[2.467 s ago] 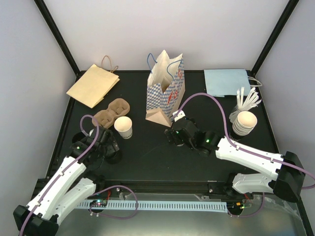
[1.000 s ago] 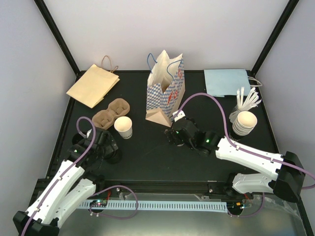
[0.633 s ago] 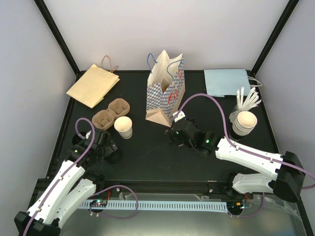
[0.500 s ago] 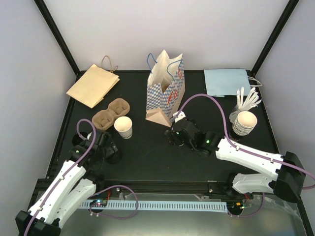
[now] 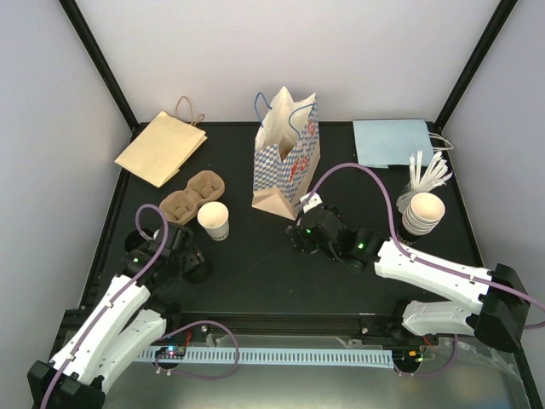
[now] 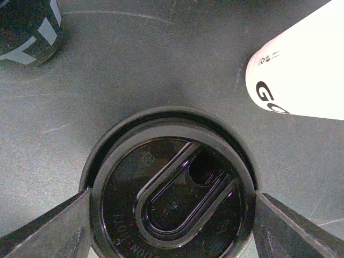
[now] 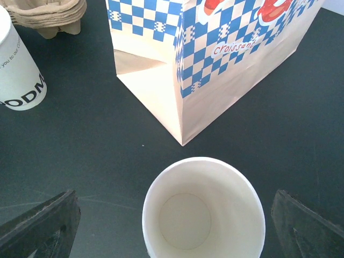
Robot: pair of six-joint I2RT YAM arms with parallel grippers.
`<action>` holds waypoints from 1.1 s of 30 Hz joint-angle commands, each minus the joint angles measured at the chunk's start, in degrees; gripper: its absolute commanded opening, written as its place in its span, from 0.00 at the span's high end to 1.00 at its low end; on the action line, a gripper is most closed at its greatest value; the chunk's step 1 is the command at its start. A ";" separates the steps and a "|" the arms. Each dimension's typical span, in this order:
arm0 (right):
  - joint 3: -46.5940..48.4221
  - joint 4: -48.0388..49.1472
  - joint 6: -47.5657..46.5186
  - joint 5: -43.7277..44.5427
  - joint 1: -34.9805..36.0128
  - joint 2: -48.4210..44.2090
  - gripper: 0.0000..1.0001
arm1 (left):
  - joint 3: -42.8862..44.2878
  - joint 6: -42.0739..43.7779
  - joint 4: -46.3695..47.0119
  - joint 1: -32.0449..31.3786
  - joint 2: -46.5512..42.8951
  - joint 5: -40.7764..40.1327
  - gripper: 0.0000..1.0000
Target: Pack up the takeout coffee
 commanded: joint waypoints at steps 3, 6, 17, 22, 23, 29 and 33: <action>-0.16 1.15 0.25 1.60 0.34 -1.08 0.00 | 2.88 1.47 -0.66 0.47 1.75 -0.58 0.24; -0.17 1.21 0.24 1.64 0.27 -0.99 0.00 | 5.13 2.35 -2.25 0.47 2.75 -0.48 0.26; 0.28 1.16 0.15 1.27 0.31 -1.55 0.00 | 14.92 7.60 -8.31 0.47 4.83 0.33 0.28; 0.59 1.20 0.16 1.15 0.27 -1.24 0.00 | 17.41 10.57 -8.77 0.43 4.98 1.36 0.31; 0.76 1.02 0.20 1.28 0.26 -1.13 0.00 | 18.21 11.58 -8.64 0.40 5.05 1.75 0.32; 2.75 -1.68 2.14 0.93 -2.23 0.31 0.00 | 22.19 21.35 -4.54 0.31 4.17 5.68 0.36; 3.44 -2.68 2.37 -4.48 -6.52 -1.23 0.00 | 24.04 24.64 -1.93 0.11 4.10 9.06 0.37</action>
